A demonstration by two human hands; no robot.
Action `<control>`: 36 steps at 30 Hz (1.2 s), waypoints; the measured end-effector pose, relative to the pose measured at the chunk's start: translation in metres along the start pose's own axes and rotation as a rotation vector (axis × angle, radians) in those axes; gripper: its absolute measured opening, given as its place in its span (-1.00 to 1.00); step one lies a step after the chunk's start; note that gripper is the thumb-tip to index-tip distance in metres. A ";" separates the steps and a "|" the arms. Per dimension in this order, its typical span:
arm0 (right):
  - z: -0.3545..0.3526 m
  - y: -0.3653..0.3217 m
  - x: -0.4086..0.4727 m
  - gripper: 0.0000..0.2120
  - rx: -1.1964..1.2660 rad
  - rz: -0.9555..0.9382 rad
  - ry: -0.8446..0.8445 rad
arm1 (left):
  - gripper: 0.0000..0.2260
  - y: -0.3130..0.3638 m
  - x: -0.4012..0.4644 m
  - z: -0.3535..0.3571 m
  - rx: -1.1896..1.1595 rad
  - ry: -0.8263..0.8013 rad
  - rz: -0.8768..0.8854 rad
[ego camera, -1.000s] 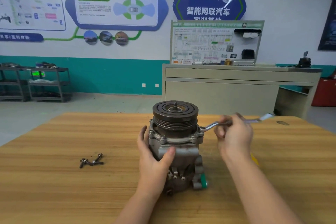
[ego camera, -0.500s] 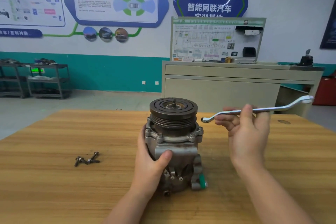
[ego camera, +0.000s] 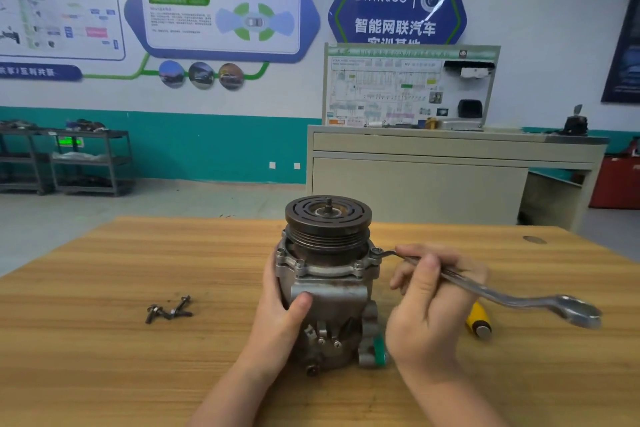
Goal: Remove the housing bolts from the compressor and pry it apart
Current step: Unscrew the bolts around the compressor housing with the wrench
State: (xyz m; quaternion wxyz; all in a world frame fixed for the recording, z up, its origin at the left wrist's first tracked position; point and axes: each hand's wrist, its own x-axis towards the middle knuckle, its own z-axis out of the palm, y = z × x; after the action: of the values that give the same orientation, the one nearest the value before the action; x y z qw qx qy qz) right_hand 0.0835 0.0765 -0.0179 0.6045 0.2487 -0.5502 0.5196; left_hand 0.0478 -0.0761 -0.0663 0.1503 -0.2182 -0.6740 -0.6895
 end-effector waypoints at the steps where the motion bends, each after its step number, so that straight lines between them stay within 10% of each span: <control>1: 0.003 -0.002 0.001 -0.77 0.064 0.085 0.090 | 0.09 0.000 0.000 0.000 -0.035 -0.006 -0.016; 6: 0.005 0.030 0.042 -0.80 0.354 0.781 0.433 | -0.30 -0.003 0.007 0.003 -0.308 0.143 -0.216; 10: 0.013 0.064 0.064 -0.75 0.593 1.340 0.089 | -0.51 -0.008 0.012 0.008 -0.219 0.160 -0.315; 13: 0.014 0.071 0.071 -0.75 0.618 1.420 -0.128 | -0.59 -0.007 0.013 0.011 -0.173 0.170 -0.297; 20: -0.007 0.044 0.056 -0.84 0.549 0.954 0.256 | -0.62 -0.011 0.014 0.011 -0.200 0.166 -0.279; 30: -0.002 -0.003 0.018 -0.83 -0.078 0.106 0.004 | -0.52 -0.008 0.013 0.009 -0.209 0.172 -0.355; 36: 0.003 -0.003 -0.002 -0.81 -0.218 -0.039 -0.102 | -0.52 -0.005 0.014 0.006 -0.164 0.168 -0.355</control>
State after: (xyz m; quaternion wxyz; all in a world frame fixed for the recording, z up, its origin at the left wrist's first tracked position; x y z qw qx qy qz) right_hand 0.0855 0.0723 -0.0182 0.6091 0.2182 -0.6285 0.4317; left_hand 0.0342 -0.0692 -0.0639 0.0638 -0.0491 -0.6285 -0.7736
